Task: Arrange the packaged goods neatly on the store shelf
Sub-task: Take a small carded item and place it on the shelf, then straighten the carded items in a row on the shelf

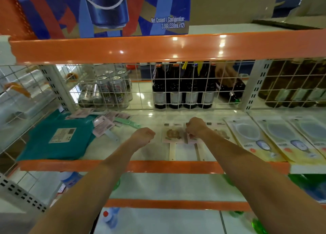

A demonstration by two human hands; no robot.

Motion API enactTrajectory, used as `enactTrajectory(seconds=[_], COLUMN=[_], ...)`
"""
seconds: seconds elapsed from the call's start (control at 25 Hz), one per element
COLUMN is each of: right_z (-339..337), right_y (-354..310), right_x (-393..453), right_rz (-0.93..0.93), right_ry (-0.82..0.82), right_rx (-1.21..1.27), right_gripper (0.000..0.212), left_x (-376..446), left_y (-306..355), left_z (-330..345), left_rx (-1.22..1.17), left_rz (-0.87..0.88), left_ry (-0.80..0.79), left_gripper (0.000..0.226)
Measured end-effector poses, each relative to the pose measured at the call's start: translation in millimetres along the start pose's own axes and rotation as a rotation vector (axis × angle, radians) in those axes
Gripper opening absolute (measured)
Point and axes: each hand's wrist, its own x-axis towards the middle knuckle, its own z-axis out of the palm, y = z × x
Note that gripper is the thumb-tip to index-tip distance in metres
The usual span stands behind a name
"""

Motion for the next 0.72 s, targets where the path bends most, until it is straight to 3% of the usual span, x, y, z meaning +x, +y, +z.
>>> enactTrajectory(seconds=[0.24,0.72], right_z=[-4,60], right_y=[-6,-61], right_x=[-5,-25], right_rz=[-0.130,-0.538], right_ry=[-0.059,-0.149], right_rx=[-0.143,-0.295], right_gripper=[0.019,0.035], left_x=[-13,-65], left_y=[4,-41], left_z=[-4,-27], left_rx=[0.286,0.680], left_rz=[0.052,-0.056], left_ry=[0.012,0.309], left_gripper=[0.035,0.030])
